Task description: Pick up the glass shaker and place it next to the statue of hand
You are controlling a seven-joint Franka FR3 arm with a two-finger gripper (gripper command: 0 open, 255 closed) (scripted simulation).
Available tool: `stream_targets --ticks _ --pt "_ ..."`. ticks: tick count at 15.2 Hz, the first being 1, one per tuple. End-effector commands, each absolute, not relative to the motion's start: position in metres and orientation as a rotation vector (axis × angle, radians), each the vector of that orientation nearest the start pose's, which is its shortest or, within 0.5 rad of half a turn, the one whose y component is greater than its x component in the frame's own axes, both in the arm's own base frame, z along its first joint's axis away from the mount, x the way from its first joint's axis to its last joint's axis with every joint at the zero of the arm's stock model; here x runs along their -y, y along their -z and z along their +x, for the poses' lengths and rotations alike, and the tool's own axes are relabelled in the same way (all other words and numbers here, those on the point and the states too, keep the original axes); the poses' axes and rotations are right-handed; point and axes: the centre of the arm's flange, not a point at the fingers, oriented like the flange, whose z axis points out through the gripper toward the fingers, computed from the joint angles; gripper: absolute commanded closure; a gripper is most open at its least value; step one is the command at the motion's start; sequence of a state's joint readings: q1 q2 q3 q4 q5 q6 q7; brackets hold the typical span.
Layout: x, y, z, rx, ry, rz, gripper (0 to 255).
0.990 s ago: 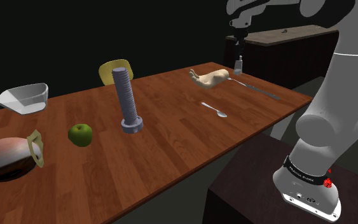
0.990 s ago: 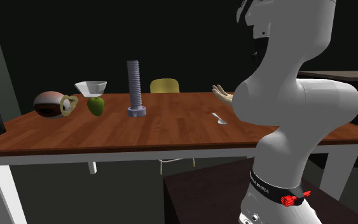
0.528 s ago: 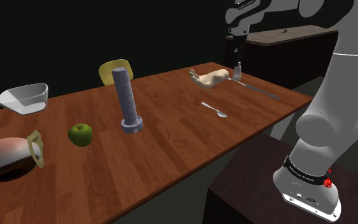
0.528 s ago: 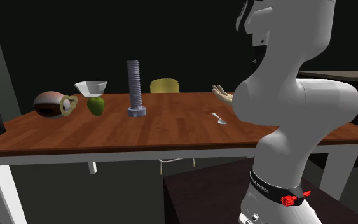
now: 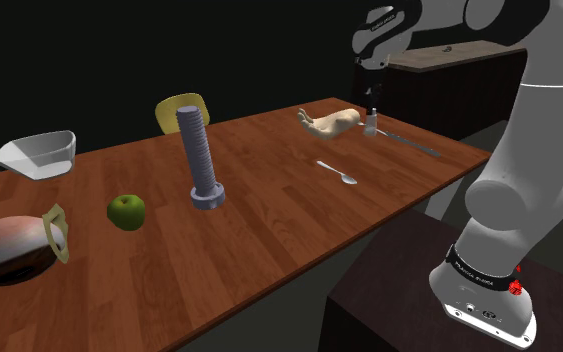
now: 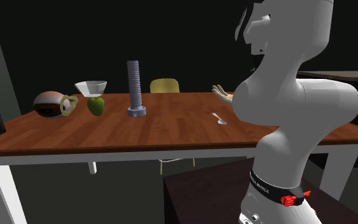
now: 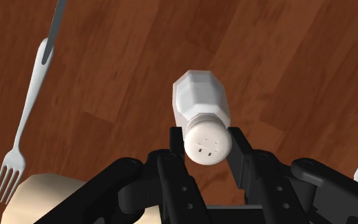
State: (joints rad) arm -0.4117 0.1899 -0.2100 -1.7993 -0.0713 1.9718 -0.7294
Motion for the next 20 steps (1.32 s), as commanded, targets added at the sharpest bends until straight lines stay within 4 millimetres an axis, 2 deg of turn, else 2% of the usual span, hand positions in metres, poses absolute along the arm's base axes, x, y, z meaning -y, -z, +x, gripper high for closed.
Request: stream_targets --ticks 1,10,18,19,20 --pt "0.354 -0.431 0.497 0.224 -0.122 -3.205 255" --pt "0.354 -0.381 0.497 0.224 -0.122 -3.205 255" --pt "0.354 -0.381 0.497 0.224 -0.122 -3.205 255" --pt "0.354 -0.381 0.497 0.224 -0.122 -3.205 0" --pt "0.354 -0.381 0.497 0.224 -0.122 -3.205 0"
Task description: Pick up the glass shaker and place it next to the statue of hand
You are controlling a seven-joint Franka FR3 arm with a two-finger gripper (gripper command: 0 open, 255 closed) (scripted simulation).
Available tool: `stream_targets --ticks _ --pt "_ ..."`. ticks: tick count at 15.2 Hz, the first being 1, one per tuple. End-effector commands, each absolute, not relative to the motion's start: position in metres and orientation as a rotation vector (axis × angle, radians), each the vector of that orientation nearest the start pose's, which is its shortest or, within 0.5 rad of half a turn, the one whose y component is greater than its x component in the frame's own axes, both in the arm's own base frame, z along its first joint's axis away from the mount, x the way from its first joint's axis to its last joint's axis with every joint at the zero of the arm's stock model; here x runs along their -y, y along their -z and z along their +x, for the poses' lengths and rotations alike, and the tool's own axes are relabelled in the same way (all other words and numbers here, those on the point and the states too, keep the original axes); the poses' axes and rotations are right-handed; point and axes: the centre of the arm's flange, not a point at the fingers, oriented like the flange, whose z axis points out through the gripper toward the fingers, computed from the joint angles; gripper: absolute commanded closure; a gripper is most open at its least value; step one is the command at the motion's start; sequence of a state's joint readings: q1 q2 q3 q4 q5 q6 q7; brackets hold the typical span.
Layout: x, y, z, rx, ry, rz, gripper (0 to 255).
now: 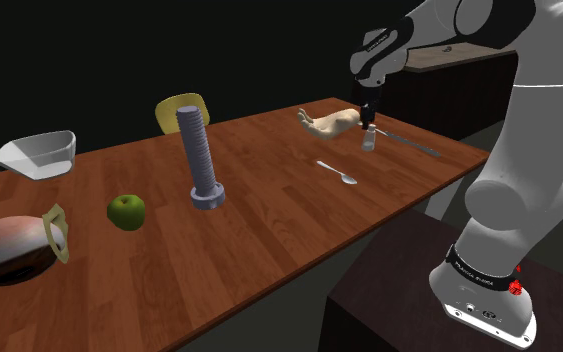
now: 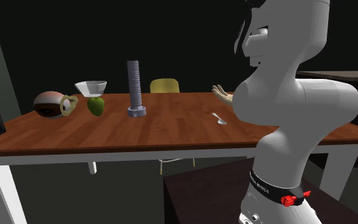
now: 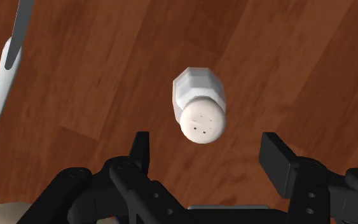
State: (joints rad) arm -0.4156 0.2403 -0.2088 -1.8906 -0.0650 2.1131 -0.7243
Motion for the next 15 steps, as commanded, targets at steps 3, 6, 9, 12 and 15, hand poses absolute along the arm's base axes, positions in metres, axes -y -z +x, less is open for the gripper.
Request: stream_targets --ticks 3,6,9,12,15 --pt "0.354 -0.381 0.497 0.224 -0.122 -3.205 0" --pt "0.352 -0.407 0.499 0.224 -0.122 -3.205 0" --pt "0.351 -0.431 0.5 0.224 -0.122 -3.205 0" --pt "0.351 -0.431 0.5 0.224 -0.122 -3.205 0" --pt "0.351 -0.431 0.5 0.224 -0.122 -3.205 0"
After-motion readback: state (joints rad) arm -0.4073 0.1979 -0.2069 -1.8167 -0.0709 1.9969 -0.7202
